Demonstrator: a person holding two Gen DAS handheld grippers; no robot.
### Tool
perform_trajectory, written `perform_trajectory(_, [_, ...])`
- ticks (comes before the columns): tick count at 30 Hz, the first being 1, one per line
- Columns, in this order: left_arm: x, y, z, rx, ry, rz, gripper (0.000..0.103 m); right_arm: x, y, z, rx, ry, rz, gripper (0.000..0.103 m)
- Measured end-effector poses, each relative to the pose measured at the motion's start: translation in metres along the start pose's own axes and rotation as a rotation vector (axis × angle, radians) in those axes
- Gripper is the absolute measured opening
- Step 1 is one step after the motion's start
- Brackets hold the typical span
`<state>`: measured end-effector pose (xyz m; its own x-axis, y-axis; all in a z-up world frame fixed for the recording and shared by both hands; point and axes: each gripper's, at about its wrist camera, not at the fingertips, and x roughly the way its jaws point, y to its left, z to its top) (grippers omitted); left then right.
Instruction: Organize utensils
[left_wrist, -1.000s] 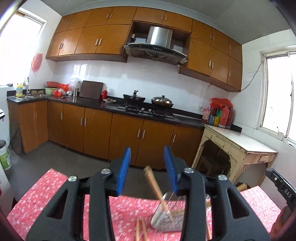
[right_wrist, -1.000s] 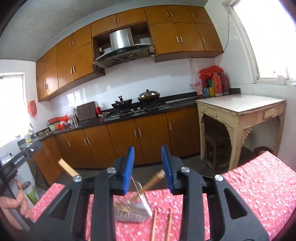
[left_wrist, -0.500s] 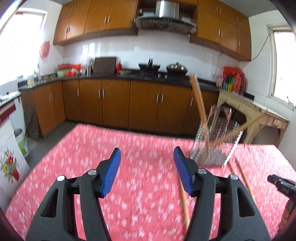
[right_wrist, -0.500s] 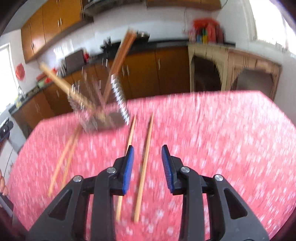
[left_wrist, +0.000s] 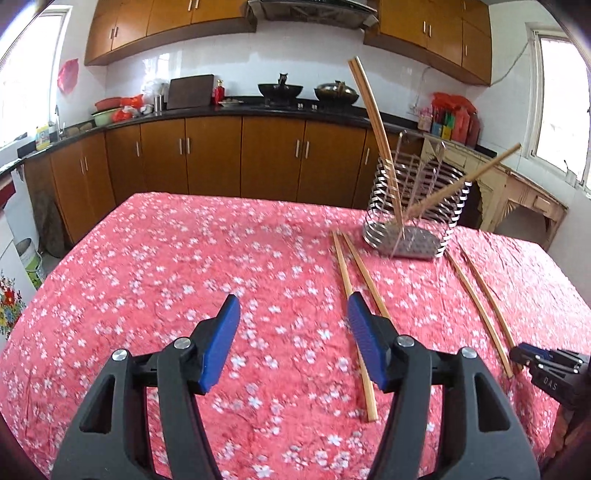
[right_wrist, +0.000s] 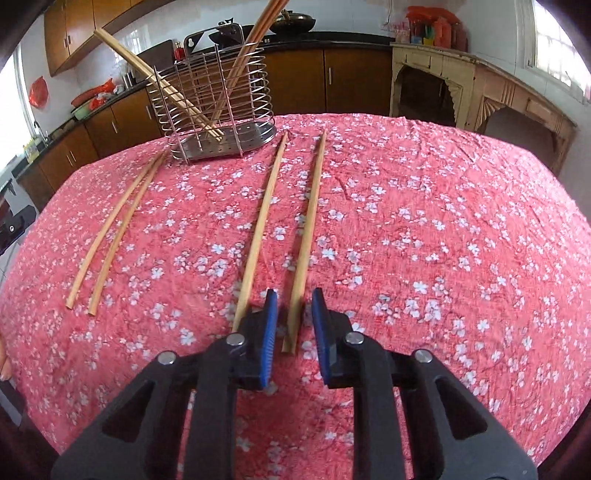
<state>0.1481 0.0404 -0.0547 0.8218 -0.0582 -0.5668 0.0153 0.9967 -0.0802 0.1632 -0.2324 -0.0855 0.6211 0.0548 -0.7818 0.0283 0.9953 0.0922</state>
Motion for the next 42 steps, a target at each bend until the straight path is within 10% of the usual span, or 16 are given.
perform_trajectory(22, [0.017, -0.035, -0.028, 0.085, 0.183, -0.065, 0.06, 0.033, -0.096, 0.042, 0.234, 0.022, -0.198, 0.008])
perform_trajectory(42, [0.039, -0.061, -0.035, 0.166, 0.3, -0.009, 0.007, 0.03, -0.103, 0.034, 0.244, -0.001, -0.207, 0.008])
